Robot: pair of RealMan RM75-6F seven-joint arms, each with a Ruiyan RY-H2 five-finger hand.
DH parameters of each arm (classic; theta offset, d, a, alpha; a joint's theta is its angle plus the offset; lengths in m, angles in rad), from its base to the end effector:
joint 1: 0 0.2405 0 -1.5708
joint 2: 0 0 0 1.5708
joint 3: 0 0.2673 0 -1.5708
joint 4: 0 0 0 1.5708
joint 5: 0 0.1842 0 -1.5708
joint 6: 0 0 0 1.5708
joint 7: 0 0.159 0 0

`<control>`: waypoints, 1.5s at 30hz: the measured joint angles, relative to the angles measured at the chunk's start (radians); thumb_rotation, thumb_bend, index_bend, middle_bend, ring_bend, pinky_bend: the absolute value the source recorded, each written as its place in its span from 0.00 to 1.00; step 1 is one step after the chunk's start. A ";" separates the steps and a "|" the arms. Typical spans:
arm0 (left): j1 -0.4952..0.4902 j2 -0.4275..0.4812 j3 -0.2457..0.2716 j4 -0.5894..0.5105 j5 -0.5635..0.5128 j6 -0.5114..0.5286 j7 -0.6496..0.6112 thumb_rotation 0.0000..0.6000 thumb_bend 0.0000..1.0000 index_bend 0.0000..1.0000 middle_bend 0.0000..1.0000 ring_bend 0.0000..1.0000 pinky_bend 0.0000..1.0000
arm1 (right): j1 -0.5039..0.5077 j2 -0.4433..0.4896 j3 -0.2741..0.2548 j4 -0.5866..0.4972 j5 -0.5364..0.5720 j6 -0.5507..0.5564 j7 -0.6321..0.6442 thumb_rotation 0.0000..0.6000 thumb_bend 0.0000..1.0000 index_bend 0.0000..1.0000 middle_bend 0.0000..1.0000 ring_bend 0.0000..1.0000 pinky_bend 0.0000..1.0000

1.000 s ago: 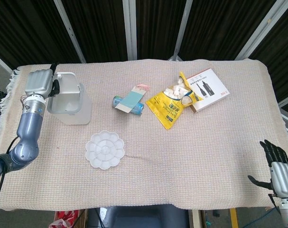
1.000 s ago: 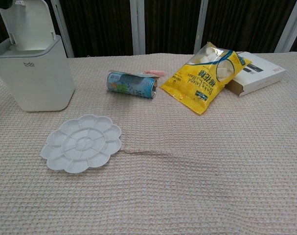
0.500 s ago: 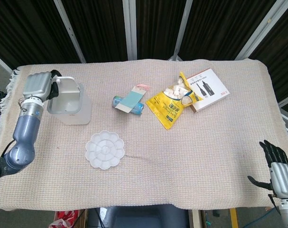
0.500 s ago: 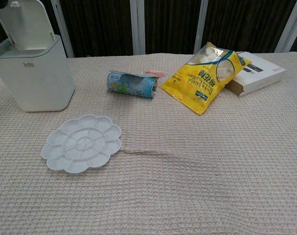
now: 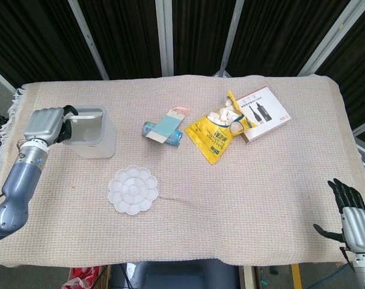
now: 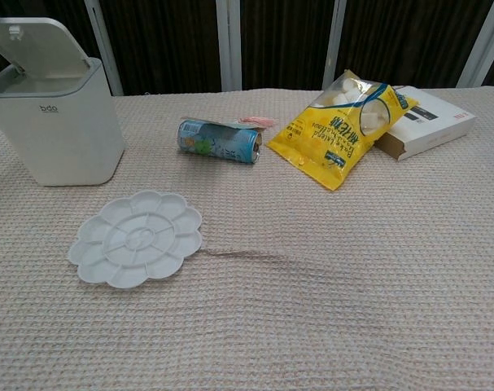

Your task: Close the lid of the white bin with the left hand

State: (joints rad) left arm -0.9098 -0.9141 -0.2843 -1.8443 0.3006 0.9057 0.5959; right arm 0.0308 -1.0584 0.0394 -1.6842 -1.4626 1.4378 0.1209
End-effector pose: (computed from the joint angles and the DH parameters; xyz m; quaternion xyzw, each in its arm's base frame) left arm -0.1589 0.4012 0.2044 -0.6292 -0.4596 -0.2701 0.5656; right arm -0.3201 -0.1746 0.1945 0.5534 -0.4659 0.3892 0.5702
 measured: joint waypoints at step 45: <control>0.041 -0.067 0.161 -0.024 0.175 0.042 -0.074 1.00 0.69 0.28 1.00 0.91 1.00 | -0.008 0.009 -0.004 -0.012 0.002 0.002 0.010 1.00 0.15 0.00 0.00 0.00 0.00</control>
State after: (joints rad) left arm -0.8688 -0.9806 -0.1237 -1.8680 0.4751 0.9480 0.5219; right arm 0.0226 -1.0498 0.0354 -1.6964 -1.4608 1.4401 0.1313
